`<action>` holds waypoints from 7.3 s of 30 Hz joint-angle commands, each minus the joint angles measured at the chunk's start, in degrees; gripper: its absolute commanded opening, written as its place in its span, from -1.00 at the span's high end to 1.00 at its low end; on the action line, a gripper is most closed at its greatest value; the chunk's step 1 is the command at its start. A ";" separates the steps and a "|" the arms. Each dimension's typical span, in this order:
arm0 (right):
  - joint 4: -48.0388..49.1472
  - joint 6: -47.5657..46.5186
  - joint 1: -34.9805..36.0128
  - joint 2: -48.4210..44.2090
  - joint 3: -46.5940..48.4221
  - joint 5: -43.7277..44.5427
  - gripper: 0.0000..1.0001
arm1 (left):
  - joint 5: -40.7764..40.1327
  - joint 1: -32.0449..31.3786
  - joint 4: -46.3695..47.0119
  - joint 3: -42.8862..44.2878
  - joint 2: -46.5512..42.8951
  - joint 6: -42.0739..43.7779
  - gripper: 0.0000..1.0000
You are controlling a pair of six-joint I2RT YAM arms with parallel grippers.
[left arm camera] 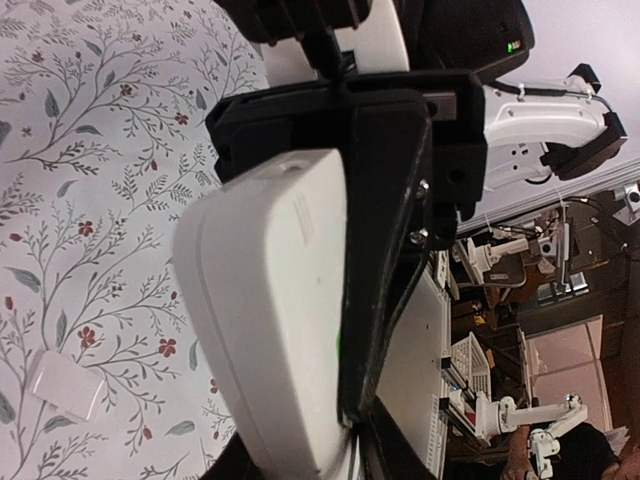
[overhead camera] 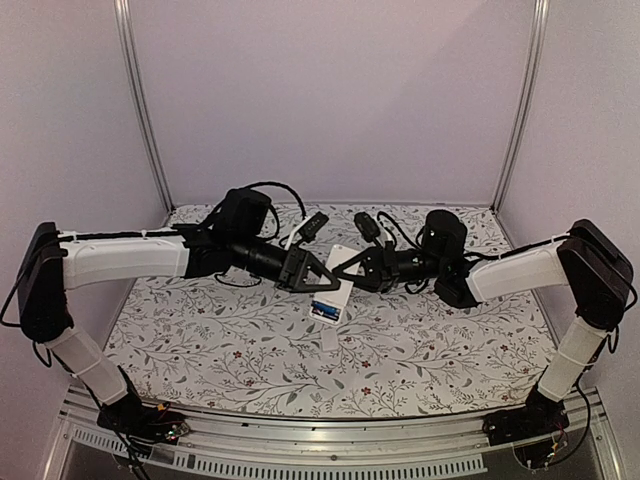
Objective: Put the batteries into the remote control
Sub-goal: Pass from the right arm to the left, then load the battery into the battery compartment, then pass from the left arm to the right
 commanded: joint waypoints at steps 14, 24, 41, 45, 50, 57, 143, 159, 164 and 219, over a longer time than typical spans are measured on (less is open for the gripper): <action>-5.13 -3.76 -0.32 -0.13 2.78 1.17 0.81 | 2.28 -0.81 4.89 -2.43 0.92 -3.05 0.94; -9.67 -5.31 -3.36 -1.76 2.17 2.29 0.13 | 3.48 0.68 9.52 -4.60 0.83 -6.37 1.00; -29.51 -17.62 -1.03 -9.83 -0.23 6.16 -0.97 | -0.13 4.51 19.84 -7.59 -0.49 -14.20 1.00; -34.57 -21.26 1.54 -9.58 1.97 9.07 -0.98 | -1.26 4.60 21.72 -8.14 -0.59 -15.63 1.00; -34.55 -20.90 3.80 -8.33 3.60 9.79 -0.97 | -2.45 4.73 23.41 -8.87 -0.62 -16.67 1.00; -35.86 -18.85 5.96 -6.29 6.05 12.76 -0.96 | -4.86 4.73 22.10 -9.19 -0.92 -15.71 1.00; -38.09 -17.44 6.85 0.07 9.46 13.17 0.46 | -2.65 6.36 28.27 -12.42 -2.75 -18.70 1.00; -38.22 -18.61 5.25 -3.17 5.87 12.40 0.56 | 1.78 7.42 34.25 -12.83 -3.63 -20.00 1.00; -38.24 -18.83 3.98 -4.62 4.89 11.60 0.64 | 2.63 7.37 35.10 -13.10 -3.85 -20.27 1.00; -62.93 -31.27 3.59 -10.57 20.63 29.69 -0.78 | -38.84 -9.77 -14.30 8.13 -1.61 16.75 1.00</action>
